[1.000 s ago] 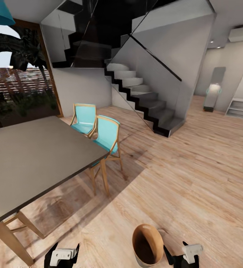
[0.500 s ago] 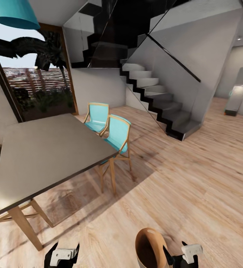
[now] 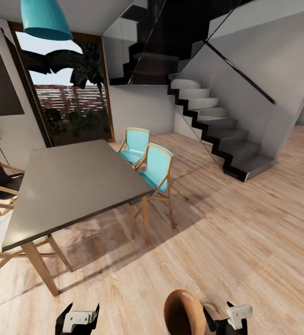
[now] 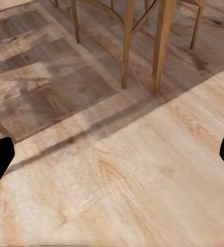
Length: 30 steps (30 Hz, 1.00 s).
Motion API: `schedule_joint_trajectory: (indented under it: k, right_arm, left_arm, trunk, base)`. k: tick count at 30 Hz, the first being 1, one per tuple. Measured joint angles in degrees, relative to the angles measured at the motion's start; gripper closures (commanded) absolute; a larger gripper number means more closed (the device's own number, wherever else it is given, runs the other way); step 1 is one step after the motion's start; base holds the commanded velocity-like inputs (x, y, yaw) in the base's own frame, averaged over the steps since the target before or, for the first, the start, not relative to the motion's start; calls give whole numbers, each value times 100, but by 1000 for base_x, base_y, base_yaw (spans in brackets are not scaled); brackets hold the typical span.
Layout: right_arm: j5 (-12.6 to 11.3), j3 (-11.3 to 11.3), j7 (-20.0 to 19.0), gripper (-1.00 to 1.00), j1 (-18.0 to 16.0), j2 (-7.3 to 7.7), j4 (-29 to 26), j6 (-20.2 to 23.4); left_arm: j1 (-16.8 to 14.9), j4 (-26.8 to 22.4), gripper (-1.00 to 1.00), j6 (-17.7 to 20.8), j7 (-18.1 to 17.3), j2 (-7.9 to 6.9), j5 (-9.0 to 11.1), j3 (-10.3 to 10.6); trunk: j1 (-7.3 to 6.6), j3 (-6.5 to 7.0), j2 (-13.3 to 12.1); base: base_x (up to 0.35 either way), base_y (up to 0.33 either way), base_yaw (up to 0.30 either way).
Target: Put the three can of soda from the living room inside the tash can in the kitchen.
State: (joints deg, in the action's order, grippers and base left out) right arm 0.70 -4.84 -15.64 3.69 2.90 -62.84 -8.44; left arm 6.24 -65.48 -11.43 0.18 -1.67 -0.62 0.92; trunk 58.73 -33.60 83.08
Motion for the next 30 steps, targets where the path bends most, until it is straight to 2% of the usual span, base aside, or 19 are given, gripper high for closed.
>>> schedule_joint_trajectory:
  k: [12,17,30]
  right_arm:
    - [1,43,0,-100,0,0,94,0]
    - [0,105,2,-100,0,0,126,0]
    - [9,114,0,-100,0,0,132,0]
  left_arm:
    - [0,0,-100,0,0,0,4,4]
    - [0,0,-100,0,0,0,6,2]
    - [0,0,-100,0,0,0,0,4]
  trunk:
    - [0,0,0]
    - [0,0,0]
    - [0,0,0]
  base:
    - [11,-23,217]
    - [21,-14,51]
    - [3,-256,6]
